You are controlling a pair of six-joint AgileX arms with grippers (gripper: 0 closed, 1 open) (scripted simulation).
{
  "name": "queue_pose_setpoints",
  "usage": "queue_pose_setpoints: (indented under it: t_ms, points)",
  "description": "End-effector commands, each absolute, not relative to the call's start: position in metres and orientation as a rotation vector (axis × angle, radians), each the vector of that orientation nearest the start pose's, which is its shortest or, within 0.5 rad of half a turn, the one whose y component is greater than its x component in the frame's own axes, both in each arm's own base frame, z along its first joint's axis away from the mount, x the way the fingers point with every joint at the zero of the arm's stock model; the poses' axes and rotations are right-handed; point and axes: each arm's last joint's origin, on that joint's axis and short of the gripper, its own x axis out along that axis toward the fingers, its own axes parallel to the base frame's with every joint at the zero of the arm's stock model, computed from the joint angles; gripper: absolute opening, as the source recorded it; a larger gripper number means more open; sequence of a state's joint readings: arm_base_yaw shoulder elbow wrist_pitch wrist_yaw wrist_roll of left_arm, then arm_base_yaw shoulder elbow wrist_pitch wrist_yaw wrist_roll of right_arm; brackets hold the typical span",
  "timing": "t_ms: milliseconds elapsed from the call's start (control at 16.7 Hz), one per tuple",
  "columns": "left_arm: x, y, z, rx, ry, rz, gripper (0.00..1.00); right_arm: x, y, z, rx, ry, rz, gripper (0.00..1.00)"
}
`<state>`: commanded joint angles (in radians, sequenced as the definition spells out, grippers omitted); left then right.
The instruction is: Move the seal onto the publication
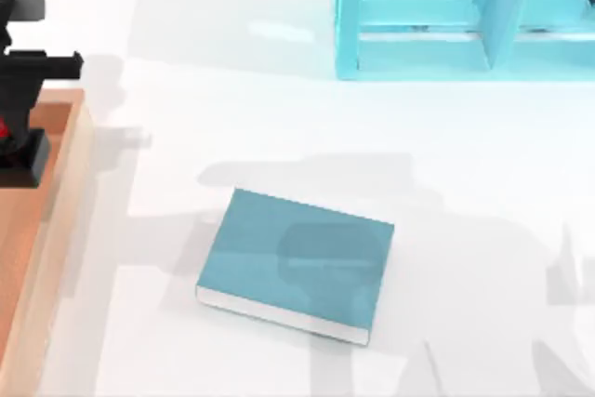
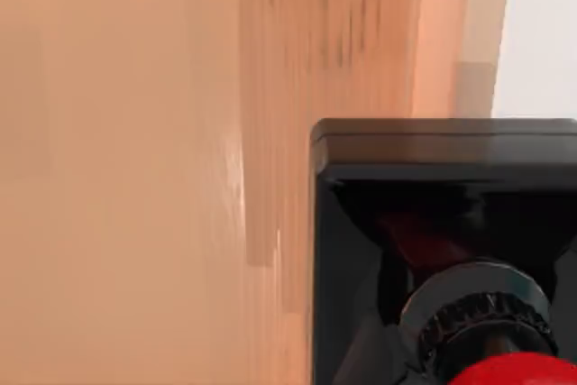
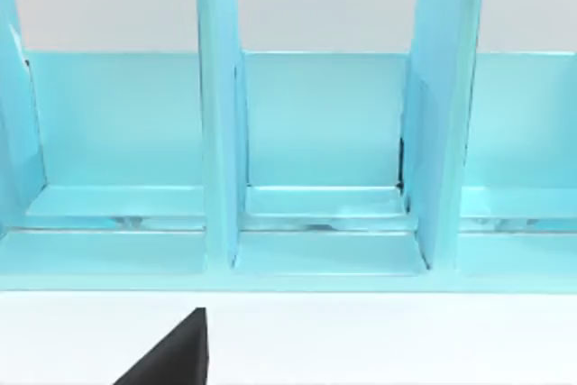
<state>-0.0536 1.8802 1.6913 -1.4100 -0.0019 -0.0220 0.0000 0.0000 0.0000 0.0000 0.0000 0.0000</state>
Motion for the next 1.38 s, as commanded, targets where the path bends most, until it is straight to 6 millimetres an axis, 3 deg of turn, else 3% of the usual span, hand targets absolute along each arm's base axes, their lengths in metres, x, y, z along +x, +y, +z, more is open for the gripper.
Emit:
queue_pose_setpoints:
  t_ms: [180,420,660,1020,1380]
  points:
    - [0.343,-0.048,0.302,0.021,1.578,-0.015,0.0,0.106,-0.001,0.16,0.0,0.0,0.0,1.0]
    - [0.339,-0.055,0.31,0.021,1.57,-0.016,0.0,0.106,-0.001,0.16,0.0,0.0,0.0,1.0]
    - [0.342,-0.063,0.305,0.016,1.569,-0.011,0.0,0.106,-0.001,0.16,0.0,0.0,0.0,1.0]
    - [0.344,-0.127,0.285,0.018,1.55,-0.016,0.0,0.106,-0.001,0.16,0.0,0.0,0.0,1.0]
    - [0.333,-0.186,0.25,0.025,1.609,-0.008,0.0,0.106,-0.001,0.16,0.0,0.0,0.0,1.0]
